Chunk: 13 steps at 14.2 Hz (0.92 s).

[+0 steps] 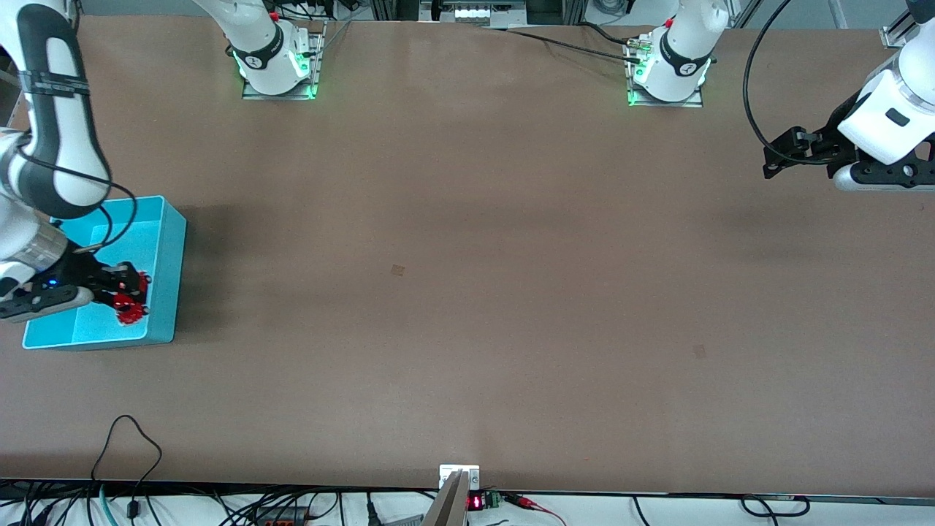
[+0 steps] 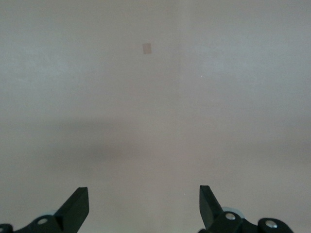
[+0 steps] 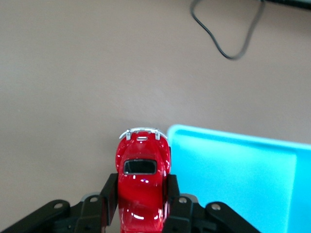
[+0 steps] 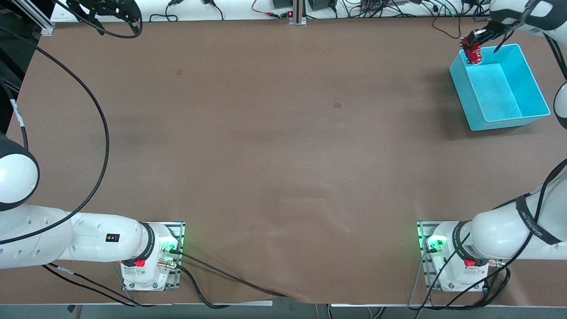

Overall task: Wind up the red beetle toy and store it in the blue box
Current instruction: 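Lower the held car into the cyan box with the right gripper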

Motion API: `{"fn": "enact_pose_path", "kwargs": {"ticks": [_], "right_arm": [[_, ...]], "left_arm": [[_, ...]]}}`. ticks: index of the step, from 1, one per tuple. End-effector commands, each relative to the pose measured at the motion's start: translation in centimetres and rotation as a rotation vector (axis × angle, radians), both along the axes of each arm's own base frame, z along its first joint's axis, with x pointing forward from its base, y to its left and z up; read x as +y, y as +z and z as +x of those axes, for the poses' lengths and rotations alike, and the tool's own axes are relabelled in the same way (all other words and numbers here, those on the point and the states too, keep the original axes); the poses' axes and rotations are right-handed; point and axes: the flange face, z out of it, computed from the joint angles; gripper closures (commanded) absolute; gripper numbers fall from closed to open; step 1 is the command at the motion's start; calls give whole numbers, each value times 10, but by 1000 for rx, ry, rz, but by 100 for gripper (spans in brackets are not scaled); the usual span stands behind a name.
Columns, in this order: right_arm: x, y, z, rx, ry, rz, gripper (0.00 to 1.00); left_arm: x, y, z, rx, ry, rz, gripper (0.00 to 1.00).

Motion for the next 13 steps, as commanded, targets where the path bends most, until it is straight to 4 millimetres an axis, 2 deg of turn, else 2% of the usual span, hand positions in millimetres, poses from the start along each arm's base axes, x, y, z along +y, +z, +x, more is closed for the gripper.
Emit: {"fn": "enact_pose_path", "kwargs": {"ticks": [1,3,5,8,10,13], "right_arm": [[-51,-24,-4,61,-135,8,89],[-84,-54,-10,101,-217,12,91],[-102,-78,-12,127,-234,13,91],[-95,-99,-13,171,-218,1,91],[-101,-125,-19,212,-205,-16,90],[-107,-141,-20,194,-181,-57,82]], "left_arm": [[5,10,6,0,4,23,0],[4,10,7,0,1,23,0],[0,13,9,-10,-7,24,0],[-2,11,15,5,-7,25,0],[0,10,15,13,-5,24,0],[-4,10,15,15,-9,24,0]]}}
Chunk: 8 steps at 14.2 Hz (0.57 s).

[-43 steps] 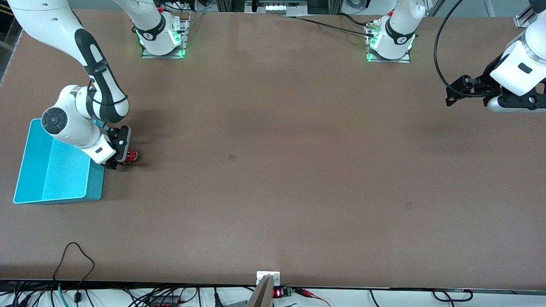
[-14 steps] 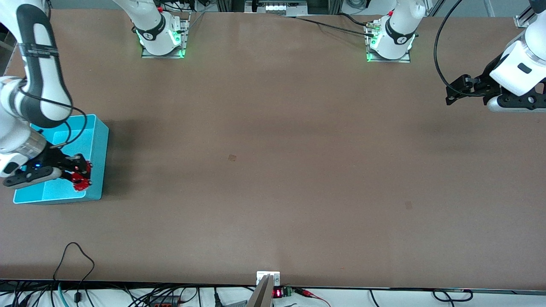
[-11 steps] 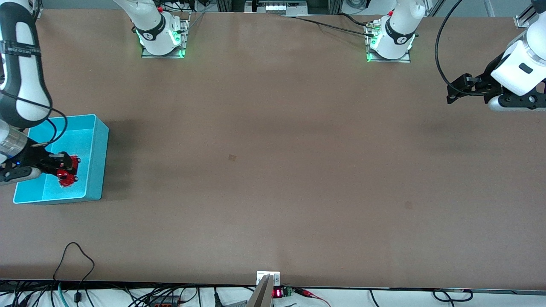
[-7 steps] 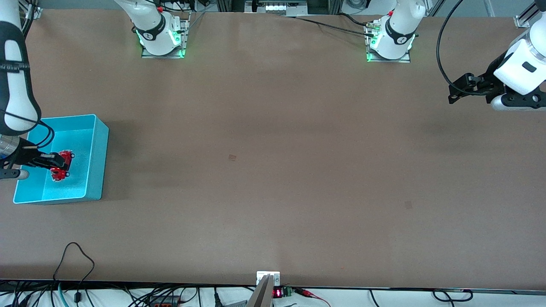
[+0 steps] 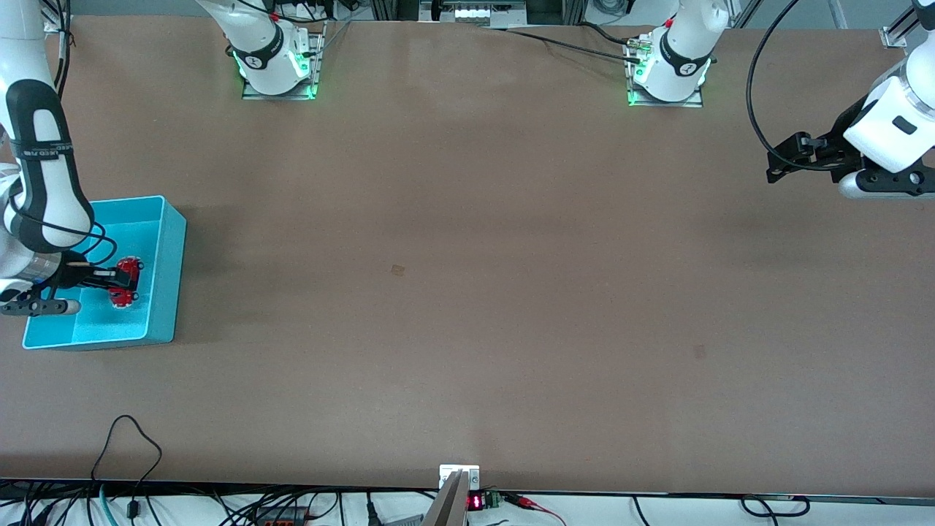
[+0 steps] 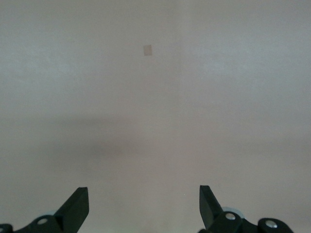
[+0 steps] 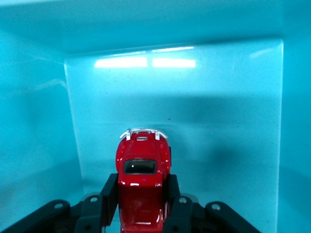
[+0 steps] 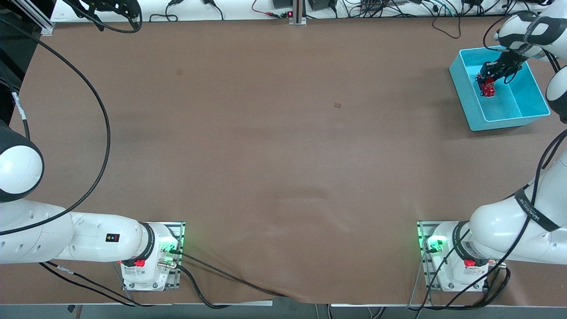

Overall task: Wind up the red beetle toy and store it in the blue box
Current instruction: 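Open the right gripper to release the car inside the box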

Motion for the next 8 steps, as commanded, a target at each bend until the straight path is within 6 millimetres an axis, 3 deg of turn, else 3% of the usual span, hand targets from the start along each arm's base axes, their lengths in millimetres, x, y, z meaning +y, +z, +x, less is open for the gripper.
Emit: {"fn": "enact_pose_path", "kwargs": {"ticks": [1,3,4,5,6,8], "right_arm": [[-5,-18,-3,-12,14,-38,76],[-6,-27,-8,-25,25,-50,69],[-7,-27,-9,-27,36,-52,58],[-9,-30,-10,-22,34,-52,37],[-10,-31,-11,-20,30,-53,0],[-7,-24,-8,-27,38,-50,0]], "left_arm": [[-2,6,3,7,-8,24,0],[-2,6,3,7,-8,24,0],[-3,6,3,7,-10,24,0],[-2,6,3,7,-8,24,0],[-2,6,3,7,-8,24,0],[-3,5,4,9,-10,24,0]]}}
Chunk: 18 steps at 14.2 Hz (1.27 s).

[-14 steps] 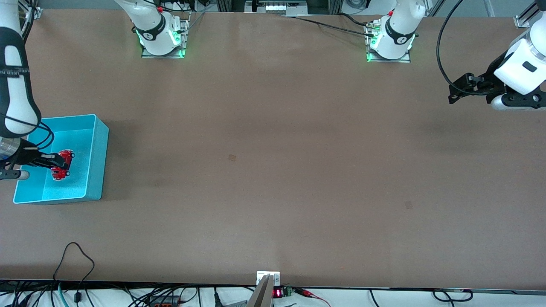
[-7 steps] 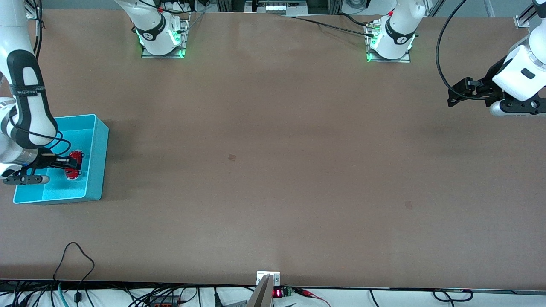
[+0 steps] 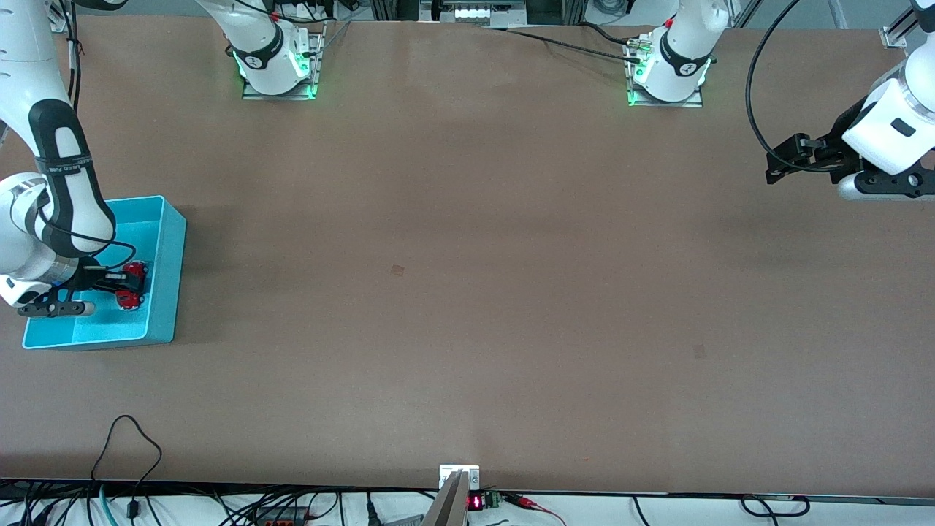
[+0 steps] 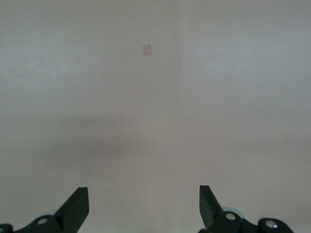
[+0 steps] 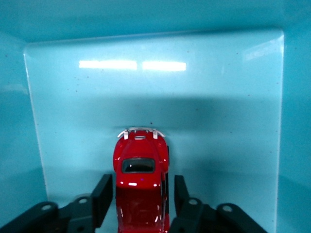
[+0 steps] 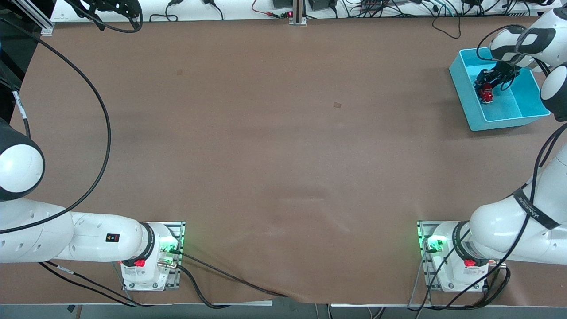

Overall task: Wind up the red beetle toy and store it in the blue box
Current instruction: 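Open the right gripper to release the car inside the box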

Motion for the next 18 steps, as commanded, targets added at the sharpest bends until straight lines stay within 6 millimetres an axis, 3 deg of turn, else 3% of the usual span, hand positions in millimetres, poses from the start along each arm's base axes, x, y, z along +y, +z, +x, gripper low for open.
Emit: {"fn": "enact_pose_path", "kwargs": {"ticks": [1,5,9,12,18], "right_arm": [[4,21,1,-18,22,-6,0],[24,93,11,-58,25,17,0],[65,164,30,-139,81,12,0],[98,227,24,-90,61,59,0],[163,307,28,29,-68,87,0]], "left_arm": [[-5,6,2,6,-11,24,0],[-1,5,2,8,-7,24,0],[-2,8,2,3,-8,23,0],[-2,8,2,8,-8,25,0],[-5,8,2,8,-13,24,0]]}}
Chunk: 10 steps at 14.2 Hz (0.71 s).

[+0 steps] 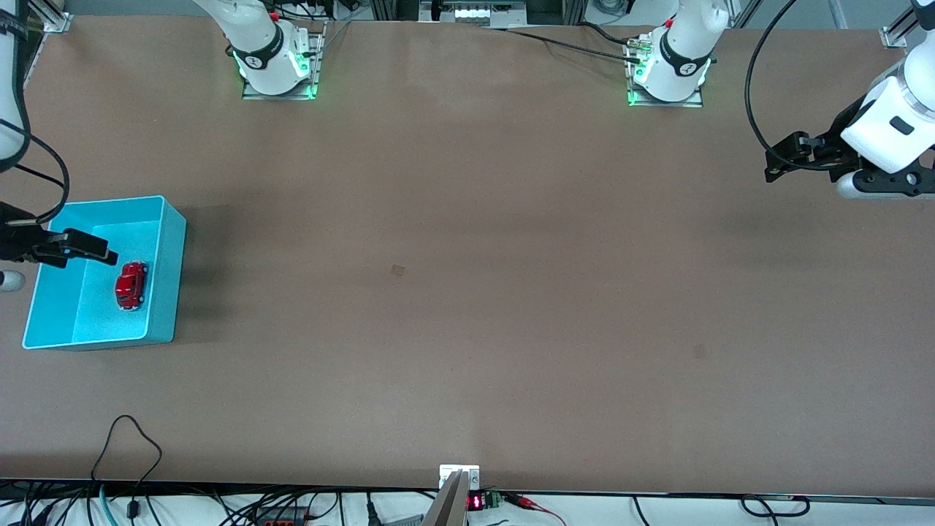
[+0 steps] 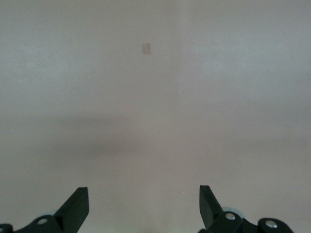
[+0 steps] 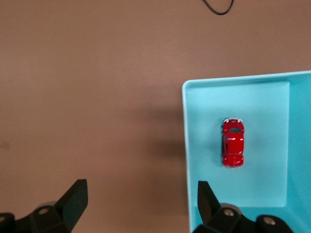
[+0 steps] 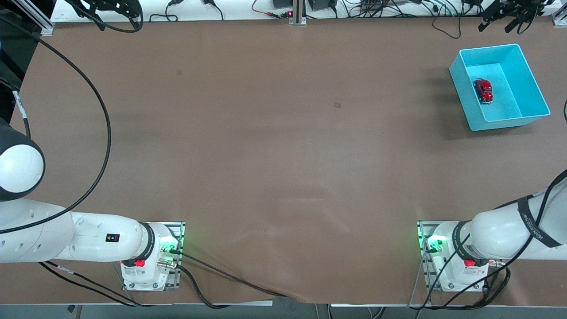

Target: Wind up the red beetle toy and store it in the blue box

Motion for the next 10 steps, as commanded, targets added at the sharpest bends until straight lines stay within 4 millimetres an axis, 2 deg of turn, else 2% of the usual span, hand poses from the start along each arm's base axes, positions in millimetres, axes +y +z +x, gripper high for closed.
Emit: {"fn": "enact_pose_path", "kwargs": {"ticks": [1,3,5,8,10], "right_arm": [[24,33,4,33,-38,-34,0],[31,67,-11,24,-54,-26,0],[34,87,-29,48,-51,-12,0],[30,91,-39,70,-84,-11,0],[40,91,-51,73,-53,-100,0]], "left_arm": [[-2,9,4,-4,-10,23,0],[0,8,10,-3,-5,24,0],[-3,8,10,-3,-10,24,0],[-4,8,10,-5,-11,24,0],[-6,9,12,-8,-14,24,0]]}}
